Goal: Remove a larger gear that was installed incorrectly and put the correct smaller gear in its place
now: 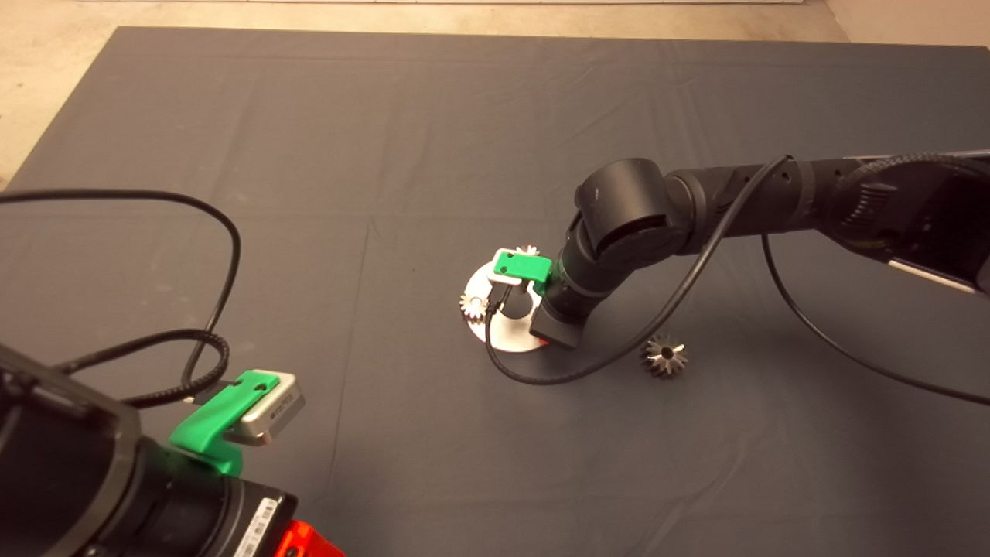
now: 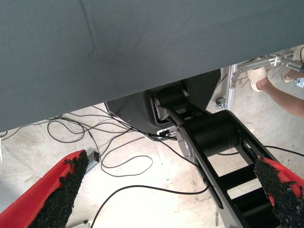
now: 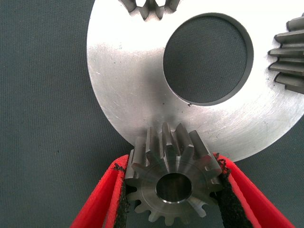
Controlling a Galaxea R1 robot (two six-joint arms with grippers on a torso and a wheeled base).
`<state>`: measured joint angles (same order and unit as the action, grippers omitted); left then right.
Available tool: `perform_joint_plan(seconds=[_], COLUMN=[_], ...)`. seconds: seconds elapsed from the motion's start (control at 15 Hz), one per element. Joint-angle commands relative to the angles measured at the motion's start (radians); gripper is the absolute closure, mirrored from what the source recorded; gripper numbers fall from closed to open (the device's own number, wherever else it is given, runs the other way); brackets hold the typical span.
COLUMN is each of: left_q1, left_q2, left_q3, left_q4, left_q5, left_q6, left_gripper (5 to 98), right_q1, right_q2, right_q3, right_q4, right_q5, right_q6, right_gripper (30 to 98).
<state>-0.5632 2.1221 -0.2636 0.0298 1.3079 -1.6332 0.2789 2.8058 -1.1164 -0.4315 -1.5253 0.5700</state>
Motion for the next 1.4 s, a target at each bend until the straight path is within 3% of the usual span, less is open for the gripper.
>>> perform_joint_plan(seconds=[0.0, 0.33, 0.47, 0.53, 0.8, 1.07, 1.33], left_q1=[-0.008, -0.008, -0.008, -0.008, -0.008, -0.008, -0.008], left_q2=[-0.001, -0.001, -0.001, -0.001, 0.000, 0.000, 0.000], left_q3=[0.015, 0.015, 0.015, 0.015, 0.015, 0.015, 0.015], left_q4=[-0.014, -0.014, -0.014, -0.014, -0.014, -0.014, -0.013], left_q5=[-0.004, -0.004, -0.006, -0.006, -0.007, -0.010, -0.009], left_q6=[0.003, 0.003, 0.003, 0.003, 0.001, 0.003, 0.003], left_gripper=[12.7, 12.7, 12.7, 12.7, 12.7, 12.7, 12.7], right_q1=[0.017, 0.019, 0.049, 0.103, 0.354, 0.563, 0.600], right_q2=[-0.002, 0.004, 0.010, 0.011, -0.006, 0.018, -0.050], right_q3=[-0.003, 0.020, 0.081, 0.102, 0.100, 0.106, 0.132], right_q4=[-0.018, -0.013, 0.045, 0.078, 0.155, 0.253, 0.322], right_q5=[-0.133, -0.133, -0.133, -0.133, -0.133, -0.133, -0.133], right_q6=[0.005, 0.006, 0.008, 0.016, 0.065, 0.243, 0.463], right_gripper=[86.0, 81.4, 80.3, 76.8, 73.6, 66.4, 62.1])
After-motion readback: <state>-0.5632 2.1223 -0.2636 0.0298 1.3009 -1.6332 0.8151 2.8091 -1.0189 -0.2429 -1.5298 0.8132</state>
